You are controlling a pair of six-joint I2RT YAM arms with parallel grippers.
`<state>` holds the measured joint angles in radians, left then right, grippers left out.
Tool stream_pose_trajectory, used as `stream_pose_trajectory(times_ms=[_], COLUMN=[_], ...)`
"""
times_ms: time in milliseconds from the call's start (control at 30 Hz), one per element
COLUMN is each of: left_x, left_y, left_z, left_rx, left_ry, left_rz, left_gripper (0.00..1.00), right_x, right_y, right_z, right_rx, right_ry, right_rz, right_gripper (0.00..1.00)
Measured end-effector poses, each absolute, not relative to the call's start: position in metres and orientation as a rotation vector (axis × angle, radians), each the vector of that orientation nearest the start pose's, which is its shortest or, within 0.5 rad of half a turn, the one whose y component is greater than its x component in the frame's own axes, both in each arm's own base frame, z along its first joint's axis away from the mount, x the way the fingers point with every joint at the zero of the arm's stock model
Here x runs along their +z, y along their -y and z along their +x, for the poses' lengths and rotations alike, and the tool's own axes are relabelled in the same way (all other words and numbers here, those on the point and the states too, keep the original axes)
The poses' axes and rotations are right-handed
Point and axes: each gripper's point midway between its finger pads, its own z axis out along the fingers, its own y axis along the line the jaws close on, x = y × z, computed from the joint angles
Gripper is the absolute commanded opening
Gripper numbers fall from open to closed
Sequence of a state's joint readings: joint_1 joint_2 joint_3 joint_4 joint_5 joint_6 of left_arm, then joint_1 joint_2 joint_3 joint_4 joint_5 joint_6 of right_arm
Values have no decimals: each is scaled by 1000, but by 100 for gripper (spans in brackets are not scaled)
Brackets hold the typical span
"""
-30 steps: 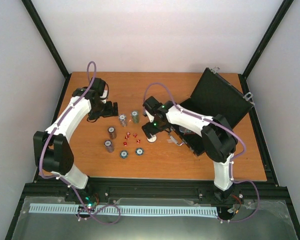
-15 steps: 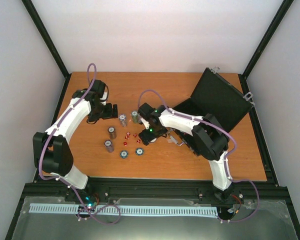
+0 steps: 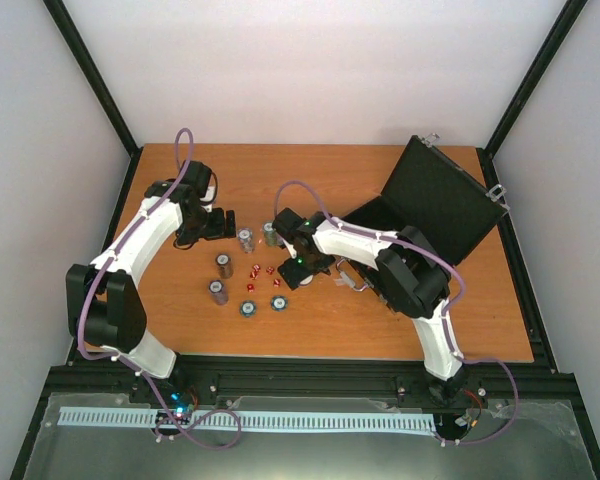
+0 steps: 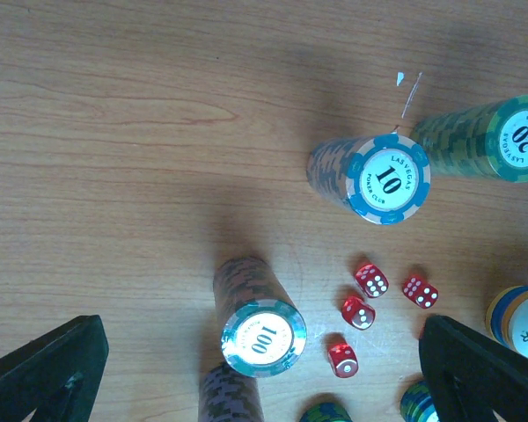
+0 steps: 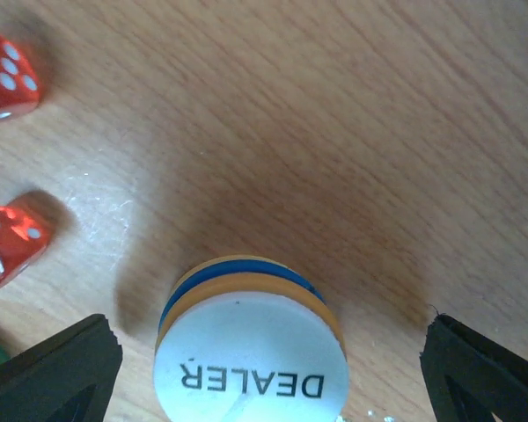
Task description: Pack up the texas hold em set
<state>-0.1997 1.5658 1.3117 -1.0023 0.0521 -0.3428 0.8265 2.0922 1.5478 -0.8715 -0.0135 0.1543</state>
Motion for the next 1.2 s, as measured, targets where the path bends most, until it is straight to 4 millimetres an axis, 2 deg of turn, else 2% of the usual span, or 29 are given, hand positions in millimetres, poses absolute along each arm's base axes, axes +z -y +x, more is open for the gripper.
stream_pose_trajectory(times_ms=[133,267,467,533,867,967,1200], left_x=[140,140,140,140,133,132,135], left_y=[78,78,78,78,77,77,77], left_z=[338,338,338,338,335,334,334], left_rx=[-192,-192,-191,-191,-186,-186,-189], left_ry=[-2839,-2839,-2840,-2840,-2854,-2856,-2845], left_rz=[-192,-191,-183,-183,-184,-185,-184], left_gripper=[100,100,100,100,100,100,100], right_x=[18,17,17,17,17,17,17], right_y=[-317,-317,-317,-317,-316,-316,-315], right_z=[290,290,290,289,288,289,290], right_rx=[113,111,110,109,100,90,80], right_ry=[-2851,-2852,-2854,-2857,-2859,-2856,-2855], right_rz=[-996,-994,-990,-983,-985,-983,-979], right_gripper=[91,85,69,67,49,45,45])
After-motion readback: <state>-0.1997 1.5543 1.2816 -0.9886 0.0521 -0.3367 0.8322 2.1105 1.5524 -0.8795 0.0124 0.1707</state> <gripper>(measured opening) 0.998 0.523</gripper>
